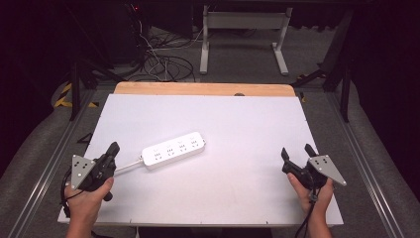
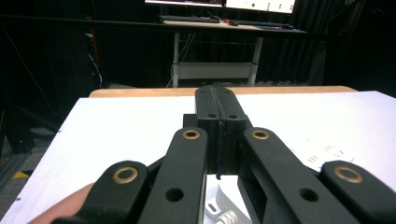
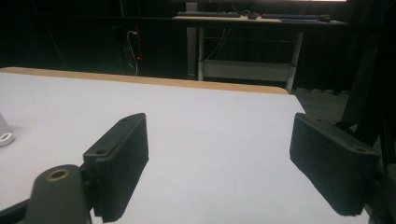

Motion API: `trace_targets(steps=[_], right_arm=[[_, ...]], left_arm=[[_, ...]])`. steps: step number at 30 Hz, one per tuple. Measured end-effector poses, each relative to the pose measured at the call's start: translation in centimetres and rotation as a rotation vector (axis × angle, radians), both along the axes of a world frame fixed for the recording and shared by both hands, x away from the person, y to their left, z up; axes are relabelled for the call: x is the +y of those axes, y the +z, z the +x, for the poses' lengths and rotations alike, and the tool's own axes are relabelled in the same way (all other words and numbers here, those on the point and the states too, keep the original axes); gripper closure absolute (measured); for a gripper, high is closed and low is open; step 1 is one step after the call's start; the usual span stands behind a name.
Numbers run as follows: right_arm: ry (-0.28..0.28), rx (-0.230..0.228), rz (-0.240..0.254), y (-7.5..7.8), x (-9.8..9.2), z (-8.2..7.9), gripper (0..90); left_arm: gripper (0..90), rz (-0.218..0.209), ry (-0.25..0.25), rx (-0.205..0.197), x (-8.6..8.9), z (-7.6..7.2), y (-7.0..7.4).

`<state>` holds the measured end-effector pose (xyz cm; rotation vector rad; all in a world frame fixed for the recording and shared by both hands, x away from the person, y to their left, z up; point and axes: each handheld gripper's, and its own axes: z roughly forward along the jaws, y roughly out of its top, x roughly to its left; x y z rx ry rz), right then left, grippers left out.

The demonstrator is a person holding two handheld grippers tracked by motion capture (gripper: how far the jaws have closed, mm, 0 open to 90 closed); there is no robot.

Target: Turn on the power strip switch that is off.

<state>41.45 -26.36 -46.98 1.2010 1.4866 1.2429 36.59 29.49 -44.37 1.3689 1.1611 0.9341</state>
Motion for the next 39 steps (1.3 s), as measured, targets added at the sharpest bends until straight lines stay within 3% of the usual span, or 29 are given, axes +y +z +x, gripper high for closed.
trace_targets(steps=[7,8,16,24,28,30,34,39], right_arm=[[-0.001,0.003,-0.004,0.0,0.0,0.0,19.8],[0.002,0.004,-0.004,0.0,0.0,0.0,19.8],[0.000,0.003,-0.003,0.1,-0.3,0.0,20.0],[-0.006,0.002,-0.009,0.2,-0.3,-0.1,20.4],[-0.004,0.007,-0.009,0.1,-0.2,0.0,20.7],[-0.002,0.008,-0.011,0.1,-0.1,0.0,20.8],[0.000,0.009,-0.017,0.1,-0.2,0.1,21.0],[-0.003,0.012,-0.017,0.1,-0.2,0.2,21.1]], left_arm=[[90.0,0.003,-0.028,0.023,-0.1,0.3,0.4],[90.0,-0.002,-0.040,0.058,-0.3,0.5,0.6],[90.0,0.087,-0.091,0.119,-1.4,1.3,0.7],[90.0,0.128,-0.119,0.133,-2.2,1.8,0.6],[90.0,0.157,-0.126,0.171,-2.5,2.3,0.5],[90.0,0.176,-0.130,0.212,-2.5,2.6,0.4],[90.0,0.169,-0.141,0.233,-2.7,3.2,0.3],[90.0,0.191,-0.150,0.268,-3.0,3.8,0.3]])
